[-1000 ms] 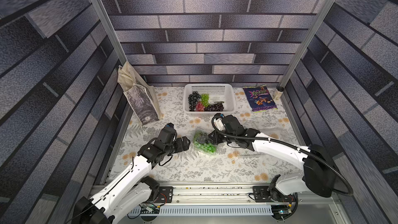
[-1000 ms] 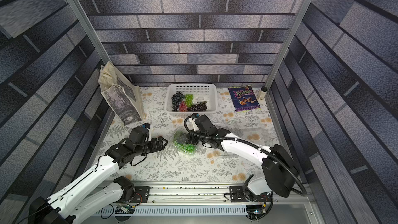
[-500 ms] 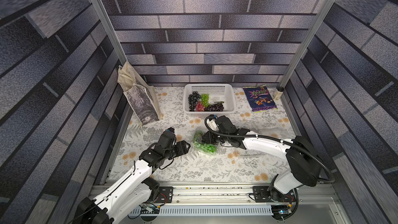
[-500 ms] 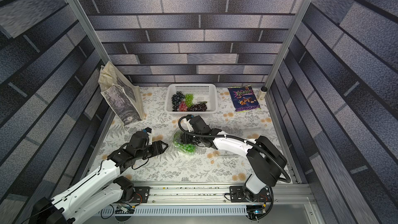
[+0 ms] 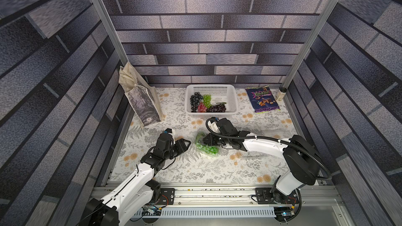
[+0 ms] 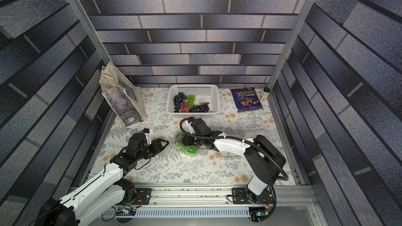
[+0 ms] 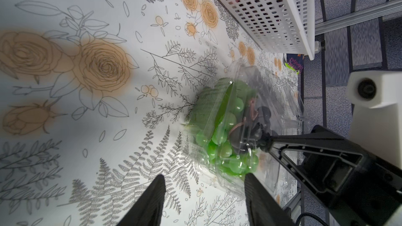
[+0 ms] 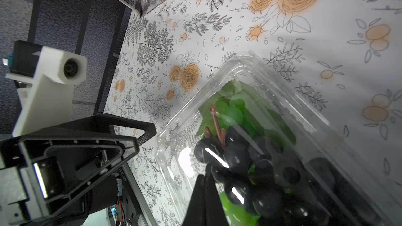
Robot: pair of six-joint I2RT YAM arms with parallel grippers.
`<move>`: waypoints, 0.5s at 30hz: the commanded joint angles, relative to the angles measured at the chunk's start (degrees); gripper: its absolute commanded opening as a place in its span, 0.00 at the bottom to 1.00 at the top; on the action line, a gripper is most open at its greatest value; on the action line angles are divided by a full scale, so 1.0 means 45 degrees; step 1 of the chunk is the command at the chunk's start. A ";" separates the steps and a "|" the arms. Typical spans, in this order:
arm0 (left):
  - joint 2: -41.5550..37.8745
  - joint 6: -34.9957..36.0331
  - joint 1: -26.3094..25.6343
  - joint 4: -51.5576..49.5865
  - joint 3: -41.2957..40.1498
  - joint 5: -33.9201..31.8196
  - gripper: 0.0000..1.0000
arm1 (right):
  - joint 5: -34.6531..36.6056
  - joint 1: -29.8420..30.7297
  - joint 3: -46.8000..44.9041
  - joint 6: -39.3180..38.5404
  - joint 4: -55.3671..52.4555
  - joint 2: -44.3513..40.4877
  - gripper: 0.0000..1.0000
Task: Pack grapes into containers
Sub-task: Close the packing box at the center of the board.
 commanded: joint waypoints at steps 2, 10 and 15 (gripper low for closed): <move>0.0360 -0.0383 0.0126 0.0909 -0.0132 0.0287 0.60 | -0.0139 0.0138 -0.0228 0.0205 0.0384 0.0196 0.00; 0.1511 -0.0805 0.0128 0.2049 -0.0433 0.0591 0.53 | -0.0155 0.0156 -0.0336 0.0228 0.0460 0.0258 0.00; 0.2003 -0.0953 0.0128 0.2580 -0.0532 0.0717 0.49 | -0.0146 0.0178 -0.0393 0.0323 0.0541 0.0310 0.00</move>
